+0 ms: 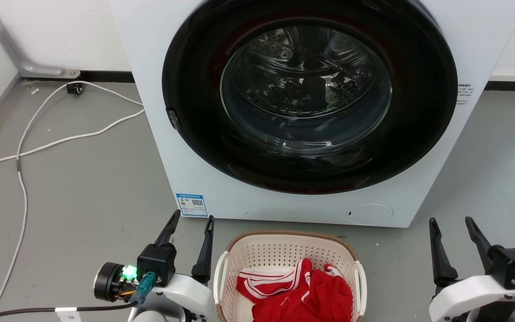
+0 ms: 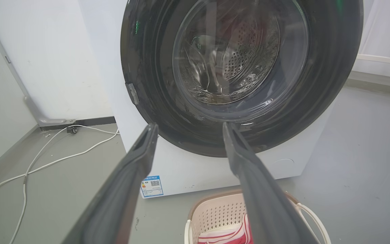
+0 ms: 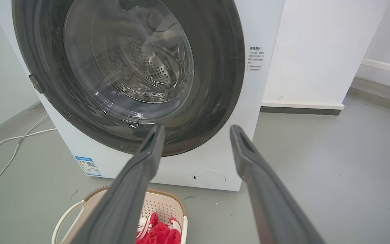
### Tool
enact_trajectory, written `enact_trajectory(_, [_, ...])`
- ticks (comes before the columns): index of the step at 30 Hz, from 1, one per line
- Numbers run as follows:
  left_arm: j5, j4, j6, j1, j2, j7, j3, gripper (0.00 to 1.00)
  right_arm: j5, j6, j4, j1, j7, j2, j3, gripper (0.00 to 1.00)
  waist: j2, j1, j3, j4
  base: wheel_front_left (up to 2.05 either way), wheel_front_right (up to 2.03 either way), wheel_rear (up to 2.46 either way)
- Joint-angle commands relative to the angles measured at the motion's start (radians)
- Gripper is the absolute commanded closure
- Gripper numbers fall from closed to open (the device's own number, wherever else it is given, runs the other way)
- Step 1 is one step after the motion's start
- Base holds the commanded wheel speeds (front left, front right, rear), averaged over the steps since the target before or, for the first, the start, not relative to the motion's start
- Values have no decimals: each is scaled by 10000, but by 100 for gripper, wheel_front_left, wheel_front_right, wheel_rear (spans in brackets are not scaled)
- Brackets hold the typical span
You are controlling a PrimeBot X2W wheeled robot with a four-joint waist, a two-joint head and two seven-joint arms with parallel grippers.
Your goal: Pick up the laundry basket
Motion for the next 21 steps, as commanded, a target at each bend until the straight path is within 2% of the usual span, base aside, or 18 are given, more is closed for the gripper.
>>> enact_trajectory(1, [32,3,-30,15,-19,-26,27,0,23,-3,13,-78,-58,17,-7,0,0,0,14,2,0,0,0])
enact_trajectory(8, [59,364,-194,-475,-1,-24,2,0,64,-5,185,-365,159,14,-177,0,0,0,578,-65,0,0,0])
enact_trajectory(14, [-205,1594,-521,-1737,127,7,28,0,59,-5,667,-1242,310,14,-135,0,0,0,2112,-269,0,0,0])
enact_trajectory(21, [-593,3498,-835,-3465,364,392,-196,0,88,-5,1965,-2532,368,16,247,0,0,0,3983,-526,0,0,0])
